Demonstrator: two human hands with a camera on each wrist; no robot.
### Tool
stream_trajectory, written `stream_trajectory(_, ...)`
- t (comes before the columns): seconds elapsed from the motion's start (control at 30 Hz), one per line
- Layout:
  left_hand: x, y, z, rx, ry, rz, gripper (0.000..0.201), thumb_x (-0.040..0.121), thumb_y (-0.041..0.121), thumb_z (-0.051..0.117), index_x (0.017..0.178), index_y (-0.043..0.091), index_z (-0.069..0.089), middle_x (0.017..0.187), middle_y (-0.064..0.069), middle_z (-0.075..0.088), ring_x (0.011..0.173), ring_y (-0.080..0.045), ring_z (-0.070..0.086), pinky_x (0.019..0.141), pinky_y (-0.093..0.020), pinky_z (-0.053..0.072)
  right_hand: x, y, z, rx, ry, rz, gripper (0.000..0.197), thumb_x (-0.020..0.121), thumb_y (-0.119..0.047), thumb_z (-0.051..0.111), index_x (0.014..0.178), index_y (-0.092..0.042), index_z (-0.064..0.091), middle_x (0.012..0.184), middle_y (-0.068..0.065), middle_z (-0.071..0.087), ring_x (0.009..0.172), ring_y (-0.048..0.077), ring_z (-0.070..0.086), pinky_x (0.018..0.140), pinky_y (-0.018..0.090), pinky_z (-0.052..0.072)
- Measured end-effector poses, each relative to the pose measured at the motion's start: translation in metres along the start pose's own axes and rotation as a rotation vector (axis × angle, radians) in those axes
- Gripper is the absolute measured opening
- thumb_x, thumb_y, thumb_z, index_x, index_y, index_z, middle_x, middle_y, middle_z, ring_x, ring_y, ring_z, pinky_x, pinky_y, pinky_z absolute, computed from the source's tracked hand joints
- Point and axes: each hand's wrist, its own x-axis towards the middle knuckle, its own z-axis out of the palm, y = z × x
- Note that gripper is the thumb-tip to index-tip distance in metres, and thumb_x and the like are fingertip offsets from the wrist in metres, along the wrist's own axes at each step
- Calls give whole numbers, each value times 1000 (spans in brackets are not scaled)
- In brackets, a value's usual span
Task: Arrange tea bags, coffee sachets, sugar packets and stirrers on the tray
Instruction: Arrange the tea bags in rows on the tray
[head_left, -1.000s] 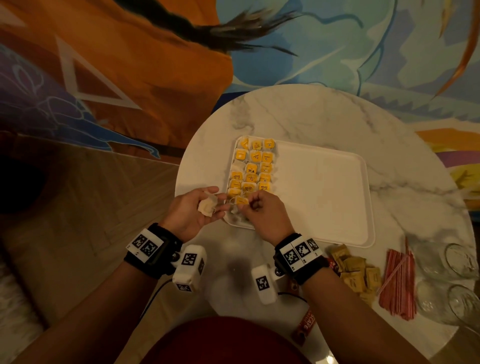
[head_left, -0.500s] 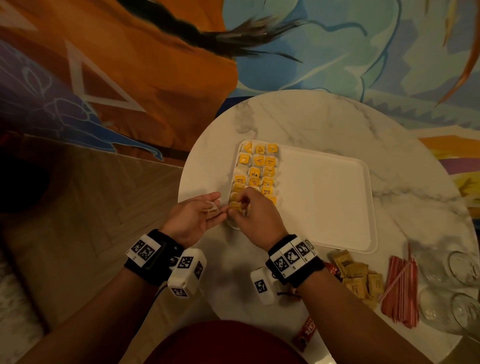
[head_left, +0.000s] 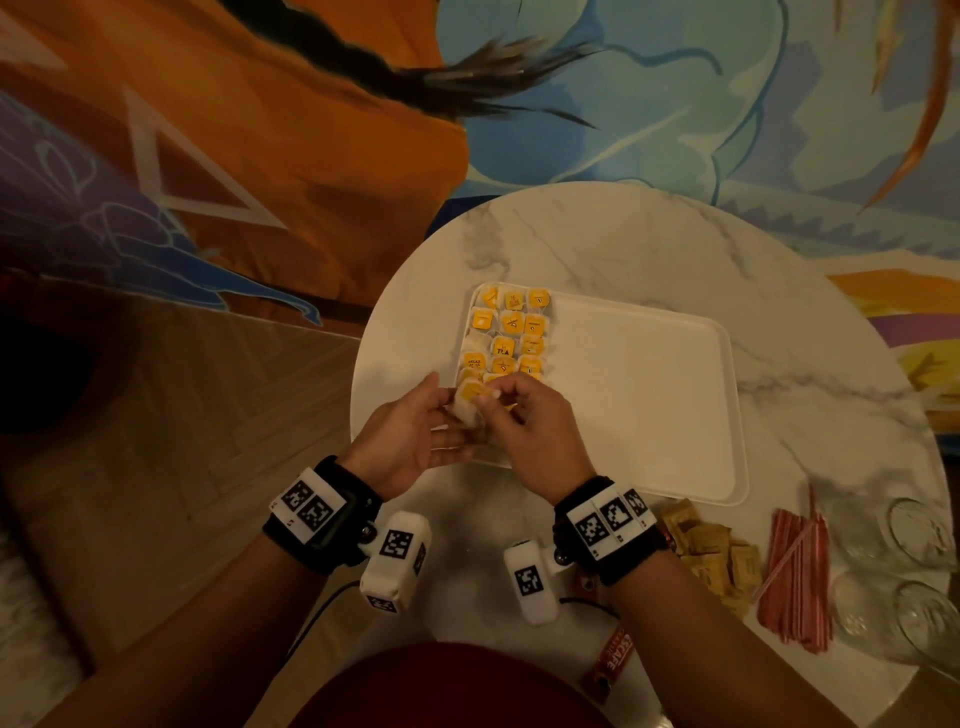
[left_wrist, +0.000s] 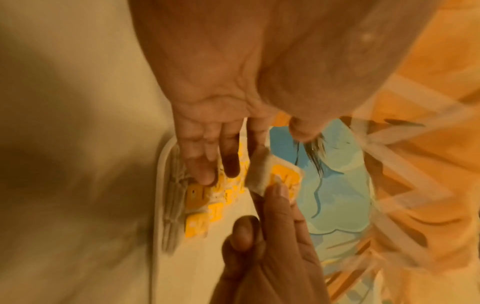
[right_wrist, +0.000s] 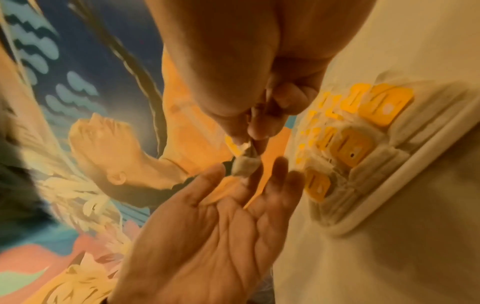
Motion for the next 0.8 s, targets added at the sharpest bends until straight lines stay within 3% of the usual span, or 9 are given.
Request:
stream_trajectory(0.13,0,-2,-1,271,29,172,19,97,19,63,113,9,68,98,-7,73,88,-20,68,75,-30,51,3,6,-12,22,-42,21,7,93,-24,70,97,-17,68,87,-4,71,79,14,67,76,44,58)
stream_trajectory(0.27,6,-3,8,450,41,278,11,94,14,68,101,6,70,84,-11,72,75,-17,66,63,-23,46,2,7,-23,133,-79,59,9,95,-19,68,100,-13,71,90,9,73,81,29,69,76,46,58)
stream_trajectory(0.37,12,-2,17,513,23,323,6,92,14,71,96,10,70,78,-6,73,70,-17,68,58,-20,48,1,12,-33,119,-92,79,7,95,-17,67,98,-13,73,84,7,73,73,15,65,71,38,57)
stream_trajectory(0.43,17,-2,19,610,25,377,6,91,11,71,96,7,70,76,-1,73,68,-14,69,60,-19,50,0,17,-41,99,-58,107,6,95,-16,67,95,-15,74,80,-4,72,72,7,64,69,32,57)
stream_trajectory(0.53,29,-3,15,933,-17,500,9,89,11,73,97,12,73,85,4,73,77,-11,69,73,-23,55,2,31,-57,-48,6,152,9,94,-22,69,88,-16,74,75,-3,72,69,12,66,69,38,56)
stream_trajectory(0.67,41,-4,21,1353,-168,550,17,92,20,68,108,21,75,91,9,65,83,-7,61,78,-26,51,-1,44,-76,-273,-10,190,12,93,-26,70,83,-21,74,72,-7,70,69,8,63,68,28,49)
stream_trajectory(0.8,51,-6,35,1626,-303,552,26,97,31,58,120,26,71,89,6,52,82,-13,52,74,-30,43,-5,49,-83,-249,-76,231,10,91,-27,72,82,-22,74,72,-2,71,71,16,66,73,39,54)
